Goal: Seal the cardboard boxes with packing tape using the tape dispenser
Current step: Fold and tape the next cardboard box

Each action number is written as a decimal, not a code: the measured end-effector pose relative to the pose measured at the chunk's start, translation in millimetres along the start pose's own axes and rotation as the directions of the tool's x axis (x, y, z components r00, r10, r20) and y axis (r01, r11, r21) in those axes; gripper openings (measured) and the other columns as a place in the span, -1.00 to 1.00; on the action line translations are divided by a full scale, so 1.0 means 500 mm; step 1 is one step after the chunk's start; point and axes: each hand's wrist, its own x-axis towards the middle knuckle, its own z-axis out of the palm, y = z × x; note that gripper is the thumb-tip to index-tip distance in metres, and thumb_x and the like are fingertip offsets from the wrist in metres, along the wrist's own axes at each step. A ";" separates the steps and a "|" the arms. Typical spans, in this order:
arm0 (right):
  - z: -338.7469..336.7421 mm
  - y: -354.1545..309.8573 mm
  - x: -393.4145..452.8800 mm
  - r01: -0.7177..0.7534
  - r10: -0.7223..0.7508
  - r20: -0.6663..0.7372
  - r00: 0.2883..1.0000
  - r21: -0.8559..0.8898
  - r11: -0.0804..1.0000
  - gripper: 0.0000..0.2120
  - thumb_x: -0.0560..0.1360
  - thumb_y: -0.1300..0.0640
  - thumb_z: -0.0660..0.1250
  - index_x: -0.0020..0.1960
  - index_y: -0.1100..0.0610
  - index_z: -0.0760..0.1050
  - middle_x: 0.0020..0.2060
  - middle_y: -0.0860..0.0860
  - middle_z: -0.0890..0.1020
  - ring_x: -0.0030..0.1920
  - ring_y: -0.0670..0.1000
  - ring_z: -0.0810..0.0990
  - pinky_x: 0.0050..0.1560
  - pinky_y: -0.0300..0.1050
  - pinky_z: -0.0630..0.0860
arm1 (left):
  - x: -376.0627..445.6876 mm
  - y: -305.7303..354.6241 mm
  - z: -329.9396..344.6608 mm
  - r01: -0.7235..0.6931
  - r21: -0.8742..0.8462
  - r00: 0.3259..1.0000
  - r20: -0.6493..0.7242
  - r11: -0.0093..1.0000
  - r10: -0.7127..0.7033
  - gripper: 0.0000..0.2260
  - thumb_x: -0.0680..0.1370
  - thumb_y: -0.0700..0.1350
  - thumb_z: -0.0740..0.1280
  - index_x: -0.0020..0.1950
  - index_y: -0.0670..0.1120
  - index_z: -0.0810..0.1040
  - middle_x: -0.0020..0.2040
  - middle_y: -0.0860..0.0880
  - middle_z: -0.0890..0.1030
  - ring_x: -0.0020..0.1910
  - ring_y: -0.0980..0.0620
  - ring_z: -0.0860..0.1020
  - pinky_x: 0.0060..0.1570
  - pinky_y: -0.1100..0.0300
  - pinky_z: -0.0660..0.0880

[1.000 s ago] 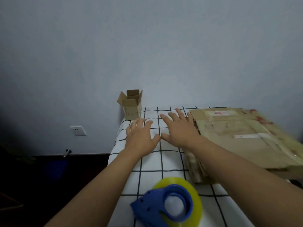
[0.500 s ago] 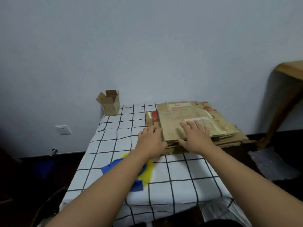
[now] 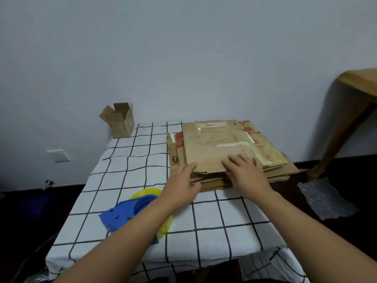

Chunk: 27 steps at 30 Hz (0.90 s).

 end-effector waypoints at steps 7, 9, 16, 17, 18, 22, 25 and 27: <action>-0.032 -0.054 0.006 -0.027 0.023 -0.094 0.995 -0.048 0.998 -0.46 0.58 0.12 0.23 0.55 -0.02 0.24 0.52 0.04 0.32 0.51 0.13 0.26 0.44 0.19 0.18 | -0.012 0.031 -0.040 -0.108 -0.129 0.986 -0.139 0.986 0.090 -0.50 0.60 -0.06 0.27 0.54 0.04 0.28 0.45 0.07 0.27 0.17 -0.10 0.51 0.13 0.22 0.42; -0.041 -0.077 0.012 -0.035 0.029 -0.106 0.994 -0.050 0.998 -0.47 0.63 0.12 0.14 0.59 0.00 0.15 0.55 0.03 0.27 0.53 0.11 0.23 0.47 0.12 0.18 | -0.028 0.039 -0.060 -0.145 -0.160 0.979 -0.169 0.976 0.118 -0.49 0.59 -0.09 0.26 0.54 0.05 0.27 0.44 0.09 0.26 0.14 -0.11 0.52 0.10 0.20 0.46; -0.118 -0.182 0.047 0.117 0.032 -0.397 0.917 0.346 0.931 -0.45 0.41 0.41 0.38 0.38 0.17 0.51 0.31 0.15 0.58 0.26 0.22 0.55 0.25 0.10 0.46 | -0.086 -0.024 -0.201 -0.276 -0.250 0.910 -0.379 0.928 0.169 -0.30 0.48 0.00 0.29 0.52 0.33 0.04 0.36 0.19 0.35 0.27 0.36 0.36 0.09 0.57 0.29; -0.129 -0.198 0.049 0.129 0.060 -0.406 0.912 0.422 0.897 -0.44 0.41 0.42 0.36 0.39 0.13 0.51 0.29 0.10 0.60 0.23 0.17 0.56 0.18 -0.03 0.46 | -0.092 -0.047 -0.223 -0.255 -0.290 0.900 -0.419 0.922 0.117 -0.31 0.46 -0.01 0.30 0.52 0.30 0.08 0.33 0.18 0.37 0.29 0.33 0.36 0.11 0.56 0.28; -0.140 -0.213 0.052 0.143 0.075 -0.402 0.912 0.484 0.864 -0.44 0.44 0.42 0.34 0.38 0.08 0.52 0.24 0.04 0.62 0.18 0.10 0.57 0.10 -0.17 0.43 | -0.099 -0.071 -0.246 -0.228 -0.337 0.890 -0.453 0.914 0.056 -0.32 0.44 -0.02 0.31 0.51 0.26 0.12 0.31 0.15 0.39 0.27 0.30 0.38 0.13 0.53 0.29; -0.175 -0.275 0.061 0.229 0.030 -0.339 0.940 0.695 0.682 -0.66 0.54 0.39 0.30 0.14 0.01 0.58 -0.15 -0.01 0.68 -0.13 -0.03 0.59 -0.15 -0.34 0.45 | -0.125 -0.183 -0.333 -0.102 -0.463 0.859 -0.487 0.880 -0.156 -0.32 0.47 -0.10 0.40 0.51 0.13 0.17 0.29 0.09 0.39 0.26 0.12 0.43 0.23 0.24 0.36; -0.195 -0.327 0.065 0.185 -0.013 -0.206 0.979 0.849 0.495 -0.74 0.59 0.33 0.31 0.01 -0.03 0.58 -0.17 -0.22 0.70 -0.12 -0.26 0.63 -0.12 -0.43 0.48 | -0.149 -0.261 -0.382 -0.009 -0.500 0.839 -0.475 0.866 -0.266 -0.22 0.49 -0.13 0.46 0.57 0.03 0.08 0.41 0.03 0.31 0.35 0.04 0.38 0.26 0.14 0.34; -0.195 -0.347 0.070 0.144 -0.041 -0.140 0.989 0.889 0.436 -0.75 0.58 0.27 0.35 0.00 -0.09 0.60 -0.15 -0.28 0.69 -0.14 -0.28 0.64 -0.17 -0.44 0.49 | -0.165 -0.305 -0.408 0.046 -0.535 0.825 -0.456 0.844 -0.334 -0.11 0.45 -0.05 0.52 0.59 0.05 -0.01 0.51 0.00 0.22 0.42 0.02 0.31 0.30 0.11 0.31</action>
